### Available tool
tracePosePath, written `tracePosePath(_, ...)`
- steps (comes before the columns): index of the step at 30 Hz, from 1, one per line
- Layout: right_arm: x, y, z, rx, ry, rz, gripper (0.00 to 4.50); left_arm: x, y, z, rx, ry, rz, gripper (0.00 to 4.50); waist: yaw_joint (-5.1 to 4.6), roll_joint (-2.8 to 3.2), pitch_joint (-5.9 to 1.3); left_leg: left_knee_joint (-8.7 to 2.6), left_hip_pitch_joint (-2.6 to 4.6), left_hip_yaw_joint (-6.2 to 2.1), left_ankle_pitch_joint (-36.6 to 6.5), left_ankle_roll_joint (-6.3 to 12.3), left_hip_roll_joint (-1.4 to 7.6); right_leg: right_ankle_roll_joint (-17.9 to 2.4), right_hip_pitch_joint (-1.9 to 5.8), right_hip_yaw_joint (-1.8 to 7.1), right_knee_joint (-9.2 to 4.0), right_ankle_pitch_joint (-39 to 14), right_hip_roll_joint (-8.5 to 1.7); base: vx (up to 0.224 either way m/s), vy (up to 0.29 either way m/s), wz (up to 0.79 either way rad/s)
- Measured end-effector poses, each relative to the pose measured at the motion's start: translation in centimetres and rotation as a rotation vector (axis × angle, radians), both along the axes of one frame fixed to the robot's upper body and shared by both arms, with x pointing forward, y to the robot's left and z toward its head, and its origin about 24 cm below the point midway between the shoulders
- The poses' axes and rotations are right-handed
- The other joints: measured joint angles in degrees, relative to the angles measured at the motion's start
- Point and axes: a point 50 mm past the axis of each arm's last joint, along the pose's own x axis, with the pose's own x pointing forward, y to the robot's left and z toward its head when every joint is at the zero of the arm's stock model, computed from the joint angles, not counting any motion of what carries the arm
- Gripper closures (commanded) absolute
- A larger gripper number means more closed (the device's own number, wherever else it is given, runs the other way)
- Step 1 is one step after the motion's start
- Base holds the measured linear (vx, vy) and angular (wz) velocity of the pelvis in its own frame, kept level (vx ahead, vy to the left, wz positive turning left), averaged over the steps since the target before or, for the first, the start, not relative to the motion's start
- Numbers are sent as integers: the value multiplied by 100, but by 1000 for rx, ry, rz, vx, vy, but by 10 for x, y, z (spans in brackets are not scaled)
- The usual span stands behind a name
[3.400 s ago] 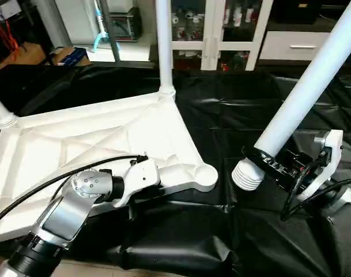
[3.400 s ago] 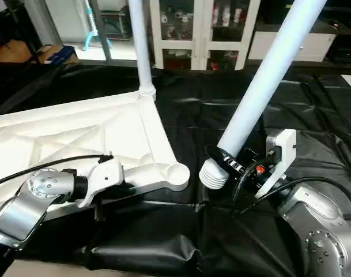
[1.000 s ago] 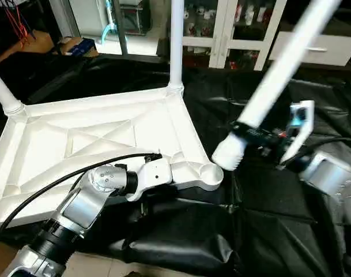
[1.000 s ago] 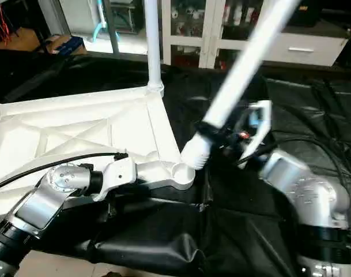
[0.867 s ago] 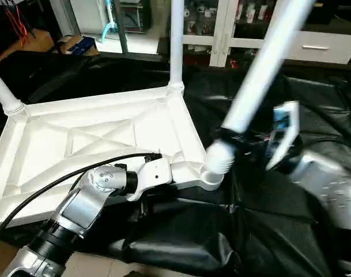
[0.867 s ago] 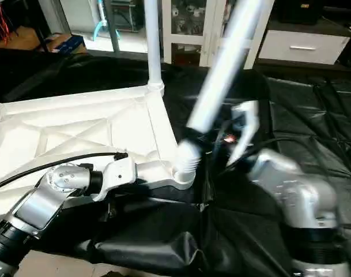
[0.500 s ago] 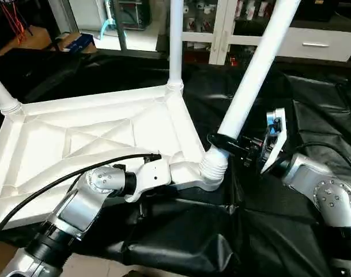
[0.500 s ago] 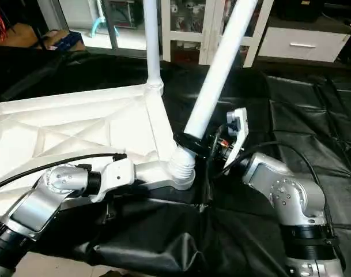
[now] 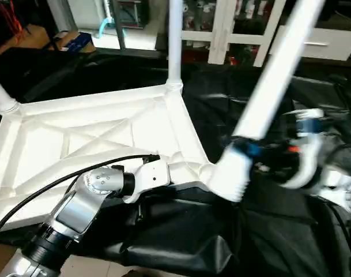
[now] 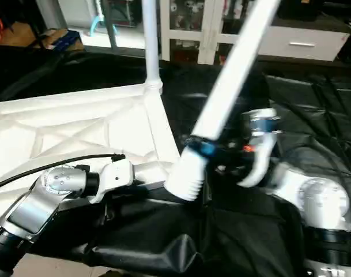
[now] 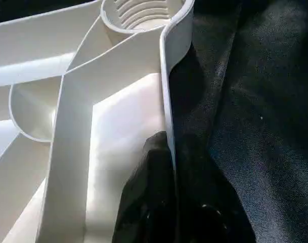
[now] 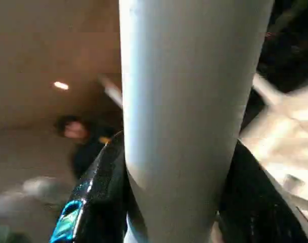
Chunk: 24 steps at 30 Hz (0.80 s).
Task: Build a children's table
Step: Insert table leg to table base
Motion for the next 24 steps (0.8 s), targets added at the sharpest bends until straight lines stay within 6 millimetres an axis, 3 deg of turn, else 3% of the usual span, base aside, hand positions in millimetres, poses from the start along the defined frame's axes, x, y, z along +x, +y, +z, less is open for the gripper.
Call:
tracePosePath(7, -9, -6, 14, 156, -17, 75, 265, 0, 0, 0, 0, 0, -2, 450, 2, 0, 1, 0, 1, 2, 0, 0, 3, 0, -1, 0, 0, 0, 2, 0, 0, 0)
tracePosePath(17, -12, -8, 19, 202, -10, 87, 265, 0, -1, 0, 0, 0, -2, 450, 3, 1, 2, -1, 1, 3, 0, -1, 5, 0, -1, 0, -1, 0, 5, 0, 0, 0)
tracePosePath(24, 2, 8, 10, -81, -103, -120, 265, 0, 0, 1, 2, -1, -1, 450, 0, -7, 8, -2, 2, 4, 1, -6, 8, 0, -3, 0, 0, 0, 9, 0, 0, 0)
